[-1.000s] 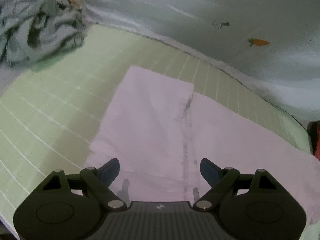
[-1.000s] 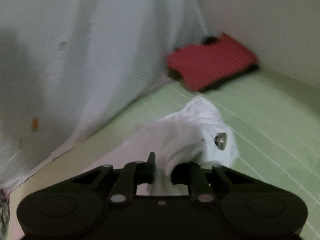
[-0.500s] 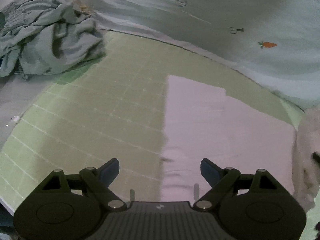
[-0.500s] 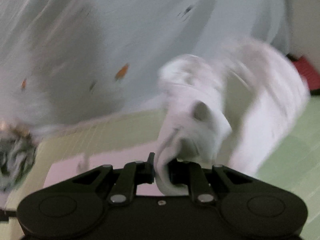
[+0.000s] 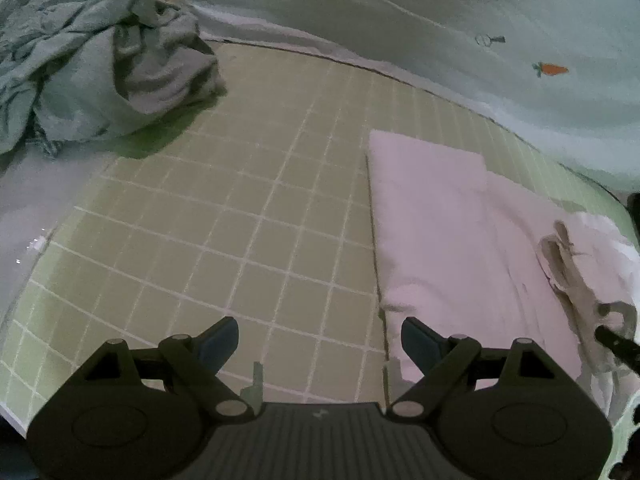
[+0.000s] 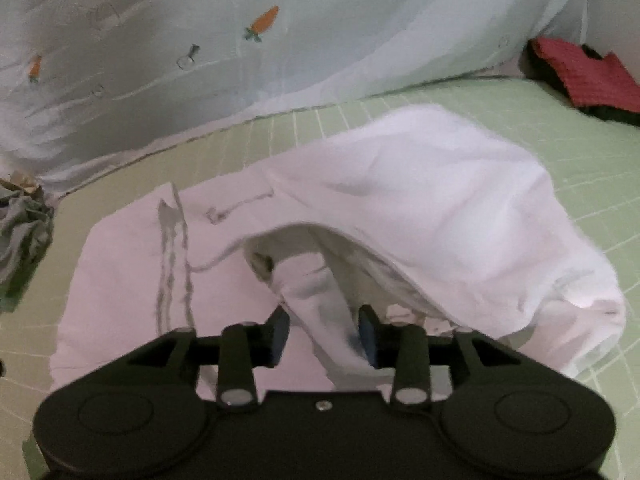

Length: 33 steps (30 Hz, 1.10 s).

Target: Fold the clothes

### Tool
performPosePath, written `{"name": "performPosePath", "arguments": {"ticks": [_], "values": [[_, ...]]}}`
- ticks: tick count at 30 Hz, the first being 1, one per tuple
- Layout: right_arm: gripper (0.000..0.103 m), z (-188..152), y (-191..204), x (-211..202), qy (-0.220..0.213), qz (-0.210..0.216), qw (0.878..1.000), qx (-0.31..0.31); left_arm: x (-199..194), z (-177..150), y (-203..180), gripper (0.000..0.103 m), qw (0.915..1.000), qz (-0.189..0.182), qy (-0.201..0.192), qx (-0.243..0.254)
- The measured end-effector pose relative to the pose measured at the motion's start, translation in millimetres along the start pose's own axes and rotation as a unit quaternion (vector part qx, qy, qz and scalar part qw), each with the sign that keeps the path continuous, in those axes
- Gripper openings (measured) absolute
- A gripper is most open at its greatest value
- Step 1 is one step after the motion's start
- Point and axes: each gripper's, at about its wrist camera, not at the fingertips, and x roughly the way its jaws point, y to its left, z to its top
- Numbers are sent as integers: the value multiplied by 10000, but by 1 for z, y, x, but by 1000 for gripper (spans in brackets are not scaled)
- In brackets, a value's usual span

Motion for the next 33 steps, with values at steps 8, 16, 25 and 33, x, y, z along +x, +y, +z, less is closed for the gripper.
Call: {"name": "performPosePath", "arguments": {"ticks": [8, 16, 25, 33], "values": [[55, 28, 4, -41, -1117, -223, 9929, -337, 15, 2, -13, 89, 9997, -132, 178, 45], [78, 0, -10, 39, 336, -968, 9903, -939, 34, 5, -28, 89, 9990, -198, 398, 110], [88, 11, -14, 14, 235, -975, 9919, -775, 64, 8, -41, 89, 9972, -219, 707, 142], [97, 13, -31, -13, -83, -1187, 9920, -419, 75, 11, -48, 92, 9967, -364, 679, 240]]}}
